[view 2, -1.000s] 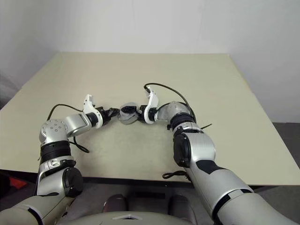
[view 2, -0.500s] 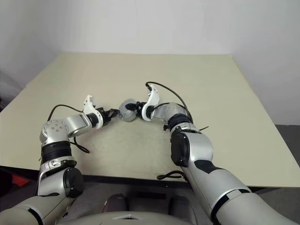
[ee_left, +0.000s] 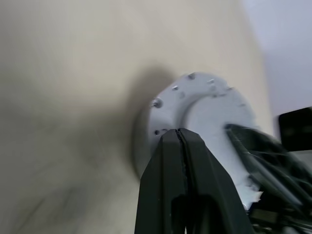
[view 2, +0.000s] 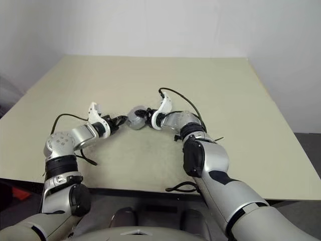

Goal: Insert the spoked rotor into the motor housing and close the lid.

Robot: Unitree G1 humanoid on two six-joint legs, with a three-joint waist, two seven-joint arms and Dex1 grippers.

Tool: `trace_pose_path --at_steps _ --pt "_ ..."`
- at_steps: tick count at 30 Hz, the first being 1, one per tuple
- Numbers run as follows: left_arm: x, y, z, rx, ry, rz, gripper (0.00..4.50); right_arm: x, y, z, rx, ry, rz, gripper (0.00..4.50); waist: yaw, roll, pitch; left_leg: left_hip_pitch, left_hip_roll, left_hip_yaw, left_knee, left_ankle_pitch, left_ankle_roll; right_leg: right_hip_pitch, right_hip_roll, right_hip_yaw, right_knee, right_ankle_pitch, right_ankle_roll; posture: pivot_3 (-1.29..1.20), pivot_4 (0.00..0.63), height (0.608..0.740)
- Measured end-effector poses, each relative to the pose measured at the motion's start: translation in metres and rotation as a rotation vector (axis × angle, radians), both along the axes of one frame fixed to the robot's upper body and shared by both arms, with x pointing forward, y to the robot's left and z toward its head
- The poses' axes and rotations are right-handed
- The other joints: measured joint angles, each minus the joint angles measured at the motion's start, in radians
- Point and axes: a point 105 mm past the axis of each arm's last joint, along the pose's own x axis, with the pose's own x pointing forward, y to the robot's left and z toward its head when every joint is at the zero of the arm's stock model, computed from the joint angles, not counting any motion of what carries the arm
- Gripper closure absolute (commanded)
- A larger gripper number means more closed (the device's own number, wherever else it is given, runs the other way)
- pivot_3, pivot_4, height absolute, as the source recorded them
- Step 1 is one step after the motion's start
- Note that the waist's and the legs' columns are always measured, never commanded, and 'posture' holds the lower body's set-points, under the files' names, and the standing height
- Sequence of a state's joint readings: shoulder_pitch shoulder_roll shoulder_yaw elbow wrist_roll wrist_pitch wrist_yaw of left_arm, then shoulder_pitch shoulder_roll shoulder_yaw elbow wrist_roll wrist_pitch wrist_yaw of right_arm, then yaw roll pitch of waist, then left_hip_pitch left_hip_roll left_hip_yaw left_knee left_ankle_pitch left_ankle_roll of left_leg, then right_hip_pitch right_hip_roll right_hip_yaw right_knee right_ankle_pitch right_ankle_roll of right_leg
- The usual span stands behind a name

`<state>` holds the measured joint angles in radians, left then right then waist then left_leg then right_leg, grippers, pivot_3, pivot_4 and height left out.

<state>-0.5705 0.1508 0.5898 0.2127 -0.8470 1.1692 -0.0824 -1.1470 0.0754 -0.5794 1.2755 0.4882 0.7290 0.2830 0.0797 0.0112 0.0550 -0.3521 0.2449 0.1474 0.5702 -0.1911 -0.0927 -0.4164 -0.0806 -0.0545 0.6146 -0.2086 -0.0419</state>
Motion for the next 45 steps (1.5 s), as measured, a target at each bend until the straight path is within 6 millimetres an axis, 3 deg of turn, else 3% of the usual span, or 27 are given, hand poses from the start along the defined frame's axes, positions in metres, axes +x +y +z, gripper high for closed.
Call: trace_pose_path --at_steps 4,10,13,17,20,25,31,38,45 --pt "-0.002 0.008 0.022 -0.062 -0.113 0.026 4.50 0.004 0.002 0.005 0.059 0.039 -0.058 2.41 -0.002 0.000 0.000 -0.006 0.000 0.000 0.001 0.000 0.000 -0.006 0.000 0.000 0.002 0.000 0.000 0.00 0.000 0.740" --pt "-0.013 0.030 0.012 -0.123 -0.100 0.120 4.50 0.014 0.006 0.042 0.204 0.012 -0.072 2.41 -0.003 -0.002 0.001 -0.011 0.001 0.000 0.004 -0.002 0.003 -0.009 0.000 0.000 0.001 0.000 0.000 0.00 0.000 0.740" --pt "-0.016 0.040 0.014 -0.160 -0.111 0.166 4.50 0.014 0.014 0.065 0.257 -0.019 -0.021 2.41 -0.002 -0.002 0.001 -0.012 0.001 0.000 0.006 -0.002 0.003 -0.009 0.001 0.000 0.001 0.000 0.000 0.00 0.000 0.740" --pt "-0.018 0.053 0.019 -0.213 -0.138 0.230 4.50 0.009 0.019 0.079 0.312 -0.022 0.037 2.41 0.001 -0.002 0.001 -0.013 0.001 0.000 0.007 -0.002 0.003 -0.009 0.000 0.000 0.002 0.000 0.000 0.00 0.000 0.740" --pt "-0.024 0.062 0.018 -0.227 -0.150 0.268 3.89 0.010 0.015 0.081 0.321 -0.020 0.040 2.41 0.010 -0.002 0.001 -0.013 0.001 0.000 0.008 -0.002 0.003 -0.009 0.000 0.000 0.002 0.000 0.000 0.00 0.000 0.740" --pt "-0.030 0.073 0.020 -0.230 -0.177 0.303 2.29 0.012 0.010 0.082 0.317 -0.023 0.031 2.41 0.017 -0.002 0.002 -0.013 0.003 0.000 0.009 -0.002 0.003 -0.009 0.001 0.000 0.004 0.000 0.000 0.00 0.000 0.740" --pt "-0.030 0.063 0.031 -0.299 -0.207 0.246 0.33 0.004 0.014 0.083 0.320 -0.018 0.092 2.41 0.018 -0.002 0.002 -0.013 0.003 0.000 0.010 -0.002 0.003 -0.009 0.002 0.000 0.005 0.000 0.000 0.00 0.000 0.740" --pt "-0.034 0.025 0.053 -0.508 -0.248 0.048 0.33 -0.009 0.021 0.103 0.359 -0.096 0.235 2.41 0.022 -0.003 0.001 -0.013 0.004 0.000 0.011 -0.001 0.002 -0.009 0.002 0.000 0.006 0.000 0.001 0.00 0.000 0.740" --pt "-0.034 0.009 0.059 -0.575 -0.250 -0.016 0.33 -0.015 0.021 0.094 0.342 -0.081 0.271 2.41 0.022 -0.003 0.001 -0.013 0.004 0.000 0.011 0.000 0.000 -0.009 0.003 0.000 0.008 0.000 0.001 0.00 0.000 0.740"
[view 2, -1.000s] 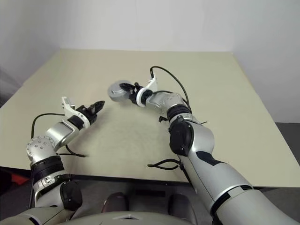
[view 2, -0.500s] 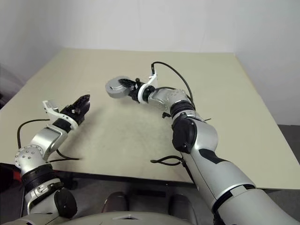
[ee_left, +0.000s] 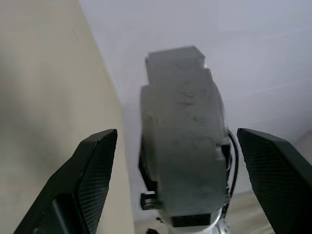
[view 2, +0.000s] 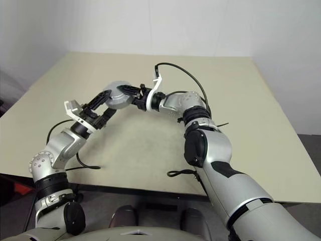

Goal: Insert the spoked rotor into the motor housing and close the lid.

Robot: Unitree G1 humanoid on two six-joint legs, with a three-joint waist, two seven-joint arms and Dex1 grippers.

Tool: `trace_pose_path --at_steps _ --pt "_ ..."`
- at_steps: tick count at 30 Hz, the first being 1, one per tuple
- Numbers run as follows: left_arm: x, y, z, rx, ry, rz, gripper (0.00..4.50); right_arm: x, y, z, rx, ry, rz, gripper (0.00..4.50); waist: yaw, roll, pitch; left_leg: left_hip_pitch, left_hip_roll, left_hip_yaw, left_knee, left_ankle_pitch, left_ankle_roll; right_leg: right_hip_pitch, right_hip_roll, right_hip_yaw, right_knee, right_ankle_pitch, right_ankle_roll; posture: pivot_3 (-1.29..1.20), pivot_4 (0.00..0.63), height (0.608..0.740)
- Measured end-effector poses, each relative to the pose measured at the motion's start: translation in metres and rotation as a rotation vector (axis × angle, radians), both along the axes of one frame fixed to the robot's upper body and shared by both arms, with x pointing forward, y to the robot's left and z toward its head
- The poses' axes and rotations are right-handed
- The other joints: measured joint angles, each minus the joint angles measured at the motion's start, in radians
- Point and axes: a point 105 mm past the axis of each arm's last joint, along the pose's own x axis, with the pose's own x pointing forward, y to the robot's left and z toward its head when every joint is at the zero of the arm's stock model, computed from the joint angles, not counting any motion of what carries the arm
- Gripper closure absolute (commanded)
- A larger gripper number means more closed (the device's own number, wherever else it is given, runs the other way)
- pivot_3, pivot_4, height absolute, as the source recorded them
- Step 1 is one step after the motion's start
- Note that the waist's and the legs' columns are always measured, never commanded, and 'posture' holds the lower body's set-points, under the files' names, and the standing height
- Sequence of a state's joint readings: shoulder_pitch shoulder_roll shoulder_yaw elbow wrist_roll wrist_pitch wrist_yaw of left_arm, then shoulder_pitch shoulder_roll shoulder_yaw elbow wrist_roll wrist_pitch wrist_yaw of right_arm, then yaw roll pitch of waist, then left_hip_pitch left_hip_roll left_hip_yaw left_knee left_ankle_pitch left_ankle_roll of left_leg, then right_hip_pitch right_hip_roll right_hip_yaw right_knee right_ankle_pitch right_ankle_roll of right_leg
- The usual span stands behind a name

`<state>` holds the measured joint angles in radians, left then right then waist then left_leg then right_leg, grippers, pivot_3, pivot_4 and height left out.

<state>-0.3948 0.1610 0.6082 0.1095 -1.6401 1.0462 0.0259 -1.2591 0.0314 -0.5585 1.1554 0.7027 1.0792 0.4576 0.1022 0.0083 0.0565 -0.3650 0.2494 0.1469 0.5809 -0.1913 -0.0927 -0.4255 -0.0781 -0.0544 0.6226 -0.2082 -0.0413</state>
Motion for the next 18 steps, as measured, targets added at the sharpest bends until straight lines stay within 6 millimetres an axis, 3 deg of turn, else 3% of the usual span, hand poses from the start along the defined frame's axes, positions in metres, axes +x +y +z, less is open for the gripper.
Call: trace_pose_path --at_steps 14,18 --pt "0.003 0.009 0.003 0.005 -0.002 0.043 0.33 0.001 -0.002 -0.005 -0.018 -0.016 -0.011 2.41 0.001 0.000 0.000 0.000 0.003 0.000 0.000 0.001 -0.002 0.000 0.002 0.000 0.001 0.001 0.002 0.00 0.000 0.740" --pt "0.005 0.009 0.002 0.011 0.009 0.054 1.17 0.002 -0.001 -0.004 -0.012 -0.023 -0.017 2.41 0.001 0.000 0.000 0.000 0.003 0.000 0.001 0.001 -0.002 0.000 0.002 0.000 0.001 0.001 0.002 0.00 0.000 0.740"
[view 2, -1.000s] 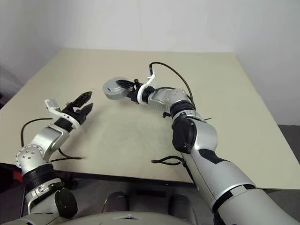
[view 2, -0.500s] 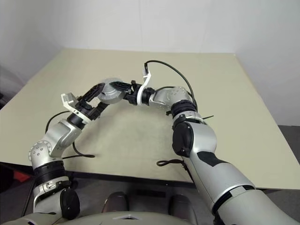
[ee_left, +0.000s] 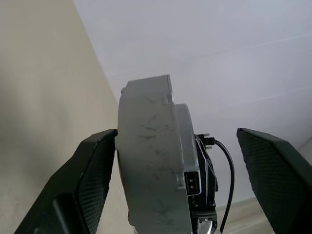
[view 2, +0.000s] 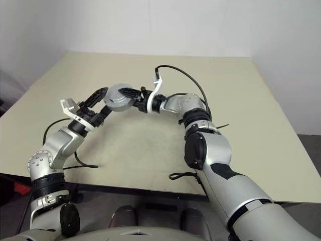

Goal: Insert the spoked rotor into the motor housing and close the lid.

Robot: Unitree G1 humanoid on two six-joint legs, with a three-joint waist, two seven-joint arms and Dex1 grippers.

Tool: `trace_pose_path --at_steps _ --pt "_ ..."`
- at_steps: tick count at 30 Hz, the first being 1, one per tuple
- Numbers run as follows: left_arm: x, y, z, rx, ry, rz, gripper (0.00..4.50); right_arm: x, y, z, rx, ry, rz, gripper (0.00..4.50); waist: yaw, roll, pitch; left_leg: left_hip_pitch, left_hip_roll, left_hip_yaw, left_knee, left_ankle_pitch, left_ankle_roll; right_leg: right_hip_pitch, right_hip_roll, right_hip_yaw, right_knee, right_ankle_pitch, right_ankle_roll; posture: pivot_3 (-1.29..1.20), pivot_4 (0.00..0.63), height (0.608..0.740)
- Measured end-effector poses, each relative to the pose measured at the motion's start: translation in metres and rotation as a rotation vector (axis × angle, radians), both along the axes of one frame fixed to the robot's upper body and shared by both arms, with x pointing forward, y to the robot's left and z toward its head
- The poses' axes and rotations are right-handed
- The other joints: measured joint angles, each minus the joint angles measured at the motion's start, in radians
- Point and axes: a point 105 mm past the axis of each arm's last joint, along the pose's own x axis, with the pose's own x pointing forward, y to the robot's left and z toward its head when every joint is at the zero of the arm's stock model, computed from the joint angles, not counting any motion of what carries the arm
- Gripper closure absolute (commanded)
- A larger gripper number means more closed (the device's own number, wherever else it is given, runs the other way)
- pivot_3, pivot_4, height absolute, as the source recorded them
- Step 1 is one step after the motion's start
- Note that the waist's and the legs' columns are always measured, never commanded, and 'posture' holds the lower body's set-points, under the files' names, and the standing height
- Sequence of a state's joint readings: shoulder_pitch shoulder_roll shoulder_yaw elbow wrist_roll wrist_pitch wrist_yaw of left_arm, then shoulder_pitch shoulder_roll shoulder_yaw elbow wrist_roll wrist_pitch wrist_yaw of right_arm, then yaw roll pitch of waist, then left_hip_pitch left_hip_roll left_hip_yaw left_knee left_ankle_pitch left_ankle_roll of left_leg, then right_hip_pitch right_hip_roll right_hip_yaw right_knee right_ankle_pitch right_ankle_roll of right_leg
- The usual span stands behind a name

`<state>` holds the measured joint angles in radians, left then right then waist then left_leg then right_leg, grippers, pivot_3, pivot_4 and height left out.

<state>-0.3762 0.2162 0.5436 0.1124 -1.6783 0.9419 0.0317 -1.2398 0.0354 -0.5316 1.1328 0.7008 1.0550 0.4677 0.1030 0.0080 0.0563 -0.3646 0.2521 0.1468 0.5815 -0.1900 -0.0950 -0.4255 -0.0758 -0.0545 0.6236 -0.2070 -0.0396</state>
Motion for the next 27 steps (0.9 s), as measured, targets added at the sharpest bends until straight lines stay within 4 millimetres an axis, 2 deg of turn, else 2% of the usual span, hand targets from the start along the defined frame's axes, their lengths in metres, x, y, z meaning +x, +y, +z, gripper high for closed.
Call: trace_pose_path --at_steps 4,21,27 --pt "0.001 -0.003 -0.003 0.002 0.012 -0.005 2.38 0.001 0.000 0.003 0.005 -0.016 -0.001 2.41 0.000 0.000 0.000 0.000 0.000 0.000 0.000 0.000 0.000 0.000 0.000 0.000 0.000 0.000 0.000 0.00 0.000 0.740" --pt "0.001 -0.004 -0.002 -0.012 0.003 -0.003 2.41 0.001 0.002 0.003 -0.020 -0.071 -0.005 2.41 0.000 0.000 0.000 0.000 0.001 0.000 0.000 0.000 -0.001 0.000 0.000 0.000 0.001 0.001 0.002 0.00 0.000 0.740" --pt "0.000 -0.004 -0.011 -0.003 0.035 -0.008 2.41 0.008 0.001 -0.006 -0.122 -0.144 -0.043 0.43 0.001 -0.001 0.000 0.000 0.000 0.000 0.001 0.000 -0.001 0.000 0.000 0.000 0.001 0.001 0.002 0.00 0.000 0.740"
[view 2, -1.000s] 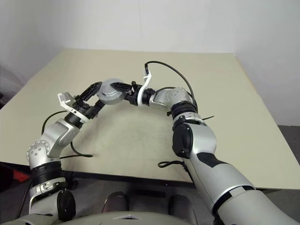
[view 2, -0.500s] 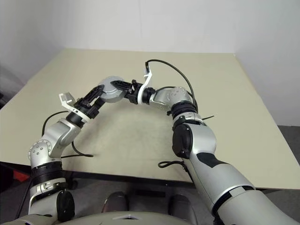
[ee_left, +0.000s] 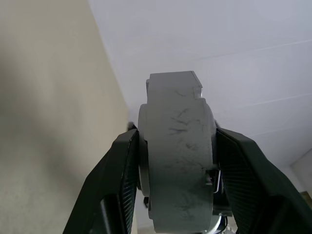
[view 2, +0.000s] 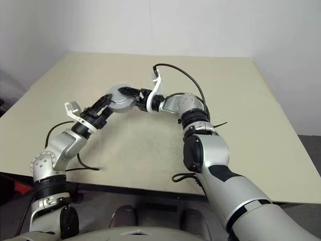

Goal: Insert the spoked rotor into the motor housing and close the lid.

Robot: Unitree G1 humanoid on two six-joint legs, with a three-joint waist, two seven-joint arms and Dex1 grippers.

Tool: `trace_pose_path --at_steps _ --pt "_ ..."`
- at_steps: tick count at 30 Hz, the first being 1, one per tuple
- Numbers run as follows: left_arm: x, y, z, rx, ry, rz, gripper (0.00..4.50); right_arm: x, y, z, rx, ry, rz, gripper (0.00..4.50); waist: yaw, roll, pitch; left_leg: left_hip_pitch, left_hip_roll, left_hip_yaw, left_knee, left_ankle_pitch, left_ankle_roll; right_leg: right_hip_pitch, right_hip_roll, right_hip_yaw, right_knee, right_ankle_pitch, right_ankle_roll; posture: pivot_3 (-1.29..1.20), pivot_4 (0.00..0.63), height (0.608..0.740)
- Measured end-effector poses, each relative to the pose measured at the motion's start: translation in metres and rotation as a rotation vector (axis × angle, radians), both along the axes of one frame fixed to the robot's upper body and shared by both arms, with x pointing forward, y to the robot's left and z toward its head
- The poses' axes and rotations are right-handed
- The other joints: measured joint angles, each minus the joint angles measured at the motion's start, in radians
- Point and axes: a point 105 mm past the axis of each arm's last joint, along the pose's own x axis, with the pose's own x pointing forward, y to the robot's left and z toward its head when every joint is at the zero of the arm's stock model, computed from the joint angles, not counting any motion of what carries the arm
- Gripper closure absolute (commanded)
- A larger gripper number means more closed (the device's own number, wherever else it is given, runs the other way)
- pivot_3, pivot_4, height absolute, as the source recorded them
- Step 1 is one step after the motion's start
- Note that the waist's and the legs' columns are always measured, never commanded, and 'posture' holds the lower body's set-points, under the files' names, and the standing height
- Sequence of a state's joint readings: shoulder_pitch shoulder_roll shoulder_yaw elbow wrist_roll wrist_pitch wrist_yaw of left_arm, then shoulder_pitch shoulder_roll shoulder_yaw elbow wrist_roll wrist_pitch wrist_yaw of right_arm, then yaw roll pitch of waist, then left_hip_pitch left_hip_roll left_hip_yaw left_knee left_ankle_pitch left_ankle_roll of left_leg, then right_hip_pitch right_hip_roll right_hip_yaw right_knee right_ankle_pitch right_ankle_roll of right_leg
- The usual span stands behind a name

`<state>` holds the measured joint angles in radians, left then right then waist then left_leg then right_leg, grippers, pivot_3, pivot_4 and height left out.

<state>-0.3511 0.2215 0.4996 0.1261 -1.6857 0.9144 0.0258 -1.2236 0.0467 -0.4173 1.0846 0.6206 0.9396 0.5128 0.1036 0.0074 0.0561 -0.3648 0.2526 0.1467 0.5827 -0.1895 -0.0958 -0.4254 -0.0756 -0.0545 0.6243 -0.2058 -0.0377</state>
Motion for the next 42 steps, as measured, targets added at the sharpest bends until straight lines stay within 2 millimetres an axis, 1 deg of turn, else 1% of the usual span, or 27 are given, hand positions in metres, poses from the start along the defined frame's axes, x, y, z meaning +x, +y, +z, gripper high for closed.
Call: trace_pose_path --at_steps 1,2,7,11,15,22,26,29,35,38,42 --pt "0.000 0.000 0.000 0.000 0.000 0.000 2.41 0.000 0.000 -0.001 -0.007 -0.005 -0.003 0.07 0.000 0.000 0.000 0.000 0.000 0.000 0.000 0.000 0.000 0.000 0.000 0.000 0.000 0.000 0.000 0.00 0.000 0.740" --pt "0.000 0.000 0.000 0.000 0.000 0.001 2.41 0.001 0.000 -0.001 -0.016 -0.012 -0.009 0.03 0.000 0.000 0.000 0.000 0.000 0.000 0.000 0.000 0.000 0.000 0.000 0.000 0.000 0.000 0.000 0.00 0.000 0.740" --pt "0.001 0.002 0.000 0.004 0.002 0.014 2.41 0.006 -0.002 -0.002 -0.043 -0.037 -0.038 0.03 0.000 0.000 0.000 0.000 0.000 0.000 0.000 0.000 0.000 0.000 0.000 0.000 0.000 0.000 0.000 0.00 0.000 0.740" --pt "0.003 0.013 -0.002 0.036 0.011 0.070 2.41 0.013 -0.005 -0.004 -0.071 -0.064 -0.092 0.03 -0.002 0.000 0.000 0.001 0.000 0.000 0.000 0.000 0.000 0.000 0.000 0.000 0.000 0.000 0.000 0.00 0.000 0.740" --pt "-0.002 0.042 -0.009 0.086 0.026 0.194 2.41 0.018 -0.013 -0.009 -0.087 -0.071 -0.144 0.03 -0.007 0.000 0.000 0.001 0.000 0.000 0.000 0.000 0.000 0.000 0.000 0.000 0.000 0.000 0.000 0.00 0.000 0.740" --pt "-0.006 0.092 -0.017 0.131 0.044 0.468 2.41 0.018 -0.020 -0.007 -0.072 -0.073 -0.127 0.03 -0.004 -0.002 -0.001 0.002 0.000 0.000 0.001 0.000 0.000 0.001 0.000 0.000 0.000 0.001 0.001 0.00 0.000 0.740" --pt "-0.009 0.109 -0.020 0.146 0.051 0.558 2.41 0.019 -0.031 -0.004 -0.067 -0.090 -0.125 0.03 0.000 -0.004 -0.001 0.002 0.000 -0.001 0.002 0.000 0.000 0.002 0.000 0.000 0.000 0.001 0.001 0.00 0.000 0.740" --pt "-0.007 0.115 -0.030 0.168 0.097 0.594 2.41 0.020 -0.036 -0.005 -0.070 -0.091 -0.135 0.03 0.000 -0.004 -0.001 0.002 0.001 -0.001 0.003 0.000 0.000 0.002 0.000 0.000 0.001 0.001 0.000 0.00 0.000 0.740" --pt "0.003 0.116 -0.065 0.200 0.275 0.629 2.41 0.019 -0.038 -0.012 -0.077 -0.075 -0.138 0.03 0.000 -0.005 -0.001 0.001 0.002 -0.001 0.009 0.000 0.000 0.003 0.000 0.000 0.002 0.003 -0.002 0.00 0.000 0.740" --pt "0.005 0.115 -0.071 0.206 0.306 0.635 2.41 0.019 -0.037 -0.012 -0.081 -0.079 -0.138 0.03 0.000 -0.006 -0.001 0.000 0.003 -0.001 0.012 0.000 0.000 0.003 0.000 0.000 0.002 0.003 -0.002 0.00 0.000 0.740" --pt "0.005 0.119 -0.070 0.200 0.309 0.652 2.41 0.019 -0.037 -0.012 -0.084 -0.083 -0.139 0.03 -0.001 -0.007 -0.001 0.000 0.003 -0.001 0.013 0.000 0.000 0.003 0.000 0.000 0.004 0.004 -0.003 0.00 0.000 0.740"
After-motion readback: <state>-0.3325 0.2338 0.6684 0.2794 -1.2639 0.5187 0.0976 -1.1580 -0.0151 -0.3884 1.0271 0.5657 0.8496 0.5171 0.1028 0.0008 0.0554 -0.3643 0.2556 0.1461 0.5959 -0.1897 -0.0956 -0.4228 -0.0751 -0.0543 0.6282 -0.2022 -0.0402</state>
